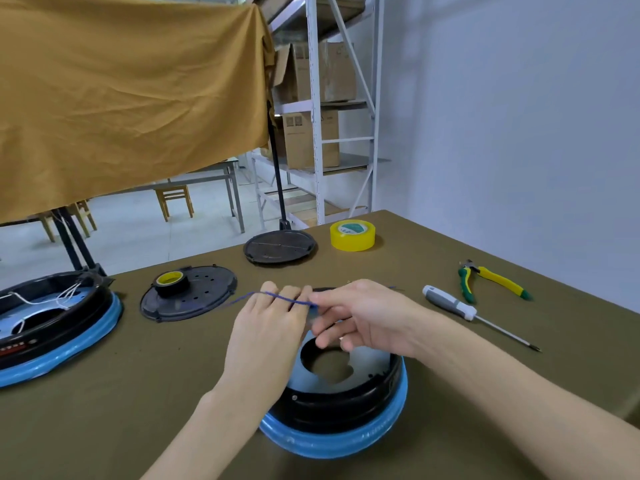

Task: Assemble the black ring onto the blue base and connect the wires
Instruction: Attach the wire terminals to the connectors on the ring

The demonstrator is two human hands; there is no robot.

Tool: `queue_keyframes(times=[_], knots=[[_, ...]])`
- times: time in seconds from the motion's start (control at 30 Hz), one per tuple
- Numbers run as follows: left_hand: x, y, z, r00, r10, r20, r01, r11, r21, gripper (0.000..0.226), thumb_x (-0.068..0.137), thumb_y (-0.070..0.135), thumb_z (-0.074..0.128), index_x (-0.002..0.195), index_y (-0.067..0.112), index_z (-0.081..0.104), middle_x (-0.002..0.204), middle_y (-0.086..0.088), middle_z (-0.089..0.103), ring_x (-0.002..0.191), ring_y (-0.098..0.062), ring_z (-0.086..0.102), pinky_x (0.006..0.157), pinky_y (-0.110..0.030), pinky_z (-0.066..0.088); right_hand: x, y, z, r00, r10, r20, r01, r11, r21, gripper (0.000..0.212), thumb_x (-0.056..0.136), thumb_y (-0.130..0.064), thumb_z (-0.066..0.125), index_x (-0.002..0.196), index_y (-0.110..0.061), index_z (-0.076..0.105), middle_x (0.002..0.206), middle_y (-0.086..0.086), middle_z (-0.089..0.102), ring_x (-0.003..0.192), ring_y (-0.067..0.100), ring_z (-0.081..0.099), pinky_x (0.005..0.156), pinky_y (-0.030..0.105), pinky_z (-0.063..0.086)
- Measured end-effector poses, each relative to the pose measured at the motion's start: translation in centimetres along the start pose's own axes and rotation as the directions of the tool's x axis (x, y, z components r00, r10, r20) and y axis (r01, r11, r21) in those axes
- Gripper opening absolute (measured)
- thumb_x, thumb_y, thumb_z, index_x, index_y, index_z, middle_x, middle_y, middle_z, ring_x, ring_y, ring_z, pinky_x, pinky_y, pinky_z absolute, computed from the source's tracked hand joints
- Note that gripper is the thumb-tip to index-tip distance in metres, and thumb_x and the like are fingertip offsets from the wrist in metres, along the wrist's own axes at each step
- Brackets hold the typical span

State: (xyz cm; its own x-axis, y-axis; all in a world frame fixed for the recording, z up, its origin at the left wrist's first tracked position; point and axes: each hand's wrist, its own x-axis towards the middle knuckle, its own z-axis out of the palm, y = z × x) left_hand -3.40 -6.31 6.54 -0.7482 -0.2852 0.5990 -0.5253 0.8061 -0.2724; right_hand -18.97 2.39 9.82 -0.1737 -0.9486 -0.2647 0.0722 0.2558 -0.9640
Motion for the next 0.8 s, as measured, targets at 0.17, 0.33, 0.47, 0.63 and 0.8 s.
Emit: queue_keyframes(times=[0.17,0.33,0.47,0.63,0.8], knots=[[-0.3,0.8,-1.3,0.975,0.092,0.204,-0.066,0.990,-0.128,0.066,0.095,0.039,0.071,0.152,0.014,0.048,0.162,-0.003,0.040,0.134,-0.019,0.051,0.109,-0.029,0.044,1.3,-0.3,-2.3,0.988,-0.093,-0.125,0.103,0.992,0.075,0.013,0.101,-0.016,0.066,0.100,-0.003,0.064,0.095,0.019,0.079,0.083,0.025,0.079,0.057,0.022,0.058],[-0.3,-0.4,-6.4,0.963,0.047,0.264,0.173,0.642,-0.747,0.017,0.101,0.037,0.062,0.108,0.039,0.077,0.086,0.017,0.077,0.075,-0.003,0.072,0.070,-0.021,0.058,1.4,-0.6,-4.9,0.940,-0.171,-0.295,0.179,0.984,-0.003,0.012,0.098,-0.014,0.070,0.102,-0.003,0.070,0.087,0.012,0.079,0.073,0.020,0.077,0.057,0.024,0.058],[0.1,-2.3,-8.1,0.993,-0.094,0.076,0.113,0.487,-0.866,0.023,0.096,0.048,0.058,0.089,0.038,0.077,0.068,0.013,0.071,0.053,-0.005,0.061,0.046,-0.014,0.043,1.0,0.6,-6.0,0.914,-0.104,-0.392,0.169,0.976,0.135,0.021,0.097,-0.013,0.064,0.076,-0.010,0.064,0.064,0.004,0.056,0.053,0.015,0.051,0.059,0.029,0.051],[1.2,-4.0,-2.0,0.917,-0.311,0.248,0.375,0.469,-0.800,0.017,0.100,0.032,0.059,0.097,0.040,0.073,0.096,0.023,0.073,0.093,0.006,0.064,0.083,-0.014,0.048,0.1,2.5,-3.7,0.795,-0.239,-0.558,0.137,0.966,-0.219,0.025,0.100,-0.022,0.057,0.080,-0.009,0.064,0.069,0.004,0.053,0.062,0.014,0.047,0.062,0.028,0.038],[0.4,-3.8,3.3,0.848,-0.227,0.478,0.522,0.508,-0.685,0.040,0.107,0.035,0.053,0.146,0.031,0.051,0.149,0.014,0.053,0.141,-0.006,0.045,0.115,-0.028,0.036,1.3,5.0,-1.0,0.711,-0.338,-0.616,0.198,0.937,-0.287,0.020,0.108,-0.033,0.044,0.101,-0.022,0.059,0.083,-0.008,0.068,0.049,-0.003,0.049,0.050,0.017,0.042]])
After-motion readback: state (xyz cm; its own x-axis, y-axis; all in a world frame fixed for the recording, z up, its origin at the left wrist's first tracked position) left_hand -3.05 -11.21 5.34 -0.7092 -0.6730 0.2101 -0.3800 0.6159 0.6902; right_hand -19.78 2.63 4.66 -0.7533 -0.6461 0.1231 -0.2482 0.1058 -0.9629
